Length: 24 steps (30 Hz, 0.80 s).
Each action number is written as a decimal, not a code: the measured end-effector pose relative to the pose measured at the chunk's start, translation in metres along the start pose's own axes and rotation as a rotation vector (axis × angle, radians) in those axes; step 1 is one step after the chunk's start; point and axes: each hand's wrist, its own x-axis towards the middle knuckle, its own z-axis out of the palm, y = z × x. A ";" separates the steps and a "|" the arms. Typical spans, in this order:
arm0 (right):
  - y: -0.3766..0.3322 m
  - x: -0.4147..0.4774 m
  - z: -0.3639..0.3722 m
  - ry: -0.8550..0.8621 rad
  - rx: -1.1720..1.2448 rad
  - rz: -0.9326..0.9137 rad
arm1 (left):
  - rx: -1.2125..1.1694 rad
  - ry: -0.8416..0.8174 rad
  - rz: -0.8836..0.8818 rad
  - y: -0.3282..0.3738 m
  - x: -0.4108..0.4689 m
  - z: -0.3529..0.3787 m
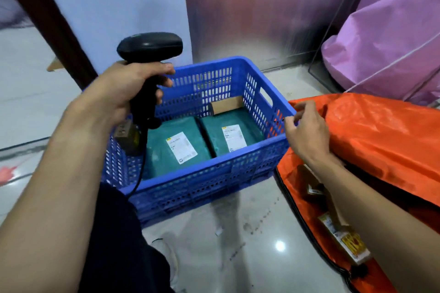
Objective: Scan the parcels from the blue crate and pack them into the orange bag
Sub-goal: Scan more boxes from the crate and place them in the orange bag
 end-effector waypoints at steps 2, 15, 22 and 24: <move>-0.021 0.005 0.017 -0.016 0.033 -0.020 | -0.040 0.045 -0.005 -0.002 0.001 -0.019; -0.152 -0.015 0.174 -0.341 0.080 -0.197 | 0.050 0.299 -0.083 -0.032 0.011 -0.118; -0.198 -0.031 0.273 -0.705 -0.063 -0.311 | 0.058 0.340 -0.160 -0.054 0.024 -0.141; -0.207 -0.036 0.297 -0.766 -0.068 -0.333 | 0.037 0.361 -0.166 -0.056 0.029 -0.146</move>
